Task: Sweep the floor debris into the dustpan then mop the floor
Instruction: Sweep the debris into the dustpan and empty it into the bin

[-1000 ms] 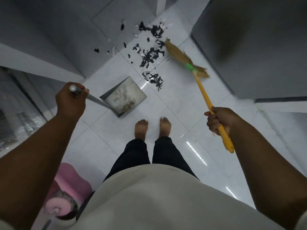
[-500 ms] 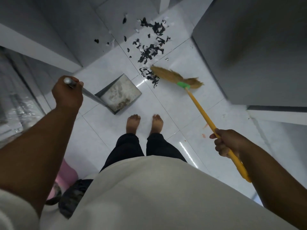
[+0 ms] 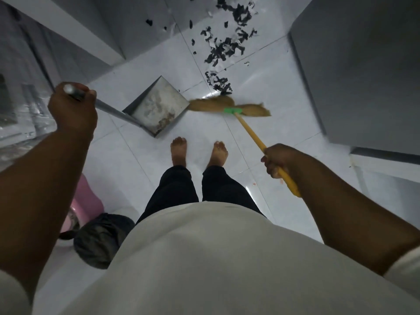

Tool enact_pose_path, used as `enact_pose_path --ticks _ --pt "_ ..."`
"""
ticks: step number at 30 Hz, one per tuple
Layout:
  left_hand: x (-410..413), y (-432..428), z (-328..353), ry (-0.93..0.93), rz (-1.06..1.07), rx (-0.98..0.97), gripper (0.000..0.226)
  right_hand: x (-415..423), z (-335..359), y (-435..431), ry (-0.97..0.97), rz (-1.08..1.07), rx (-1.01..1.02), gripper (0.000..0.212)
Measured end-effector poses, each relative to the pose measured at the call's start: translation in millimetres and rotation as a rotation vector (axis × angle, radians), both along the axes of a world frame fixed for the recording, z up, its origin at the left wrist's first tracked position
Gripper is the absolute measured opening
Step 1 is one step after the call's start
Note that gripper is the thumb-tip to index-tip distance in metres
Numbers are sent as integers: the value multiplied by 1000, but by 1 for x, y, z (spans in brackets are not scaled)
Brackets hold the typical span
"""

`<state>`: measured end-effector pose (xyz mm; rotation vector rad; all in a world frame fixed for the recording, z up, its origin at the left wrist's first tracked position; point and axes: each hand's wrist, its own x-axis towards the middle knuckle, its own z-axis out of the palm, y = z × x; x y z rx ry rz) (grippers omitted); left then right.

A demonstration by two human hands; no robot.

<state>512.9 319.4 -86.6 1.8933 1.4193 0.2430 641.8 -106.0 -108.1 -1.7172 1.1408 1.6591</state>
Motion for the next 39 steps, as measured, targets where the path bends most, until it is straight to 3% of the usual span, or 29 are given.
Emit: enact_pose_path --ticks 13,24,28,39 --pt "-43 40 -4 -66 100 -83 14 23 25 70 -207 80 55 28" --pt "-74 93 3 -48 156 -44 28 -71 54 87 -65 226 -24 34" --pt "-89 107 4 -54 147 -50 34 -89 39 116 -24 175 -40 33" --pt "-96 129 -4 -28 57 -32 29 -24 7 219 -178 88 92 29"
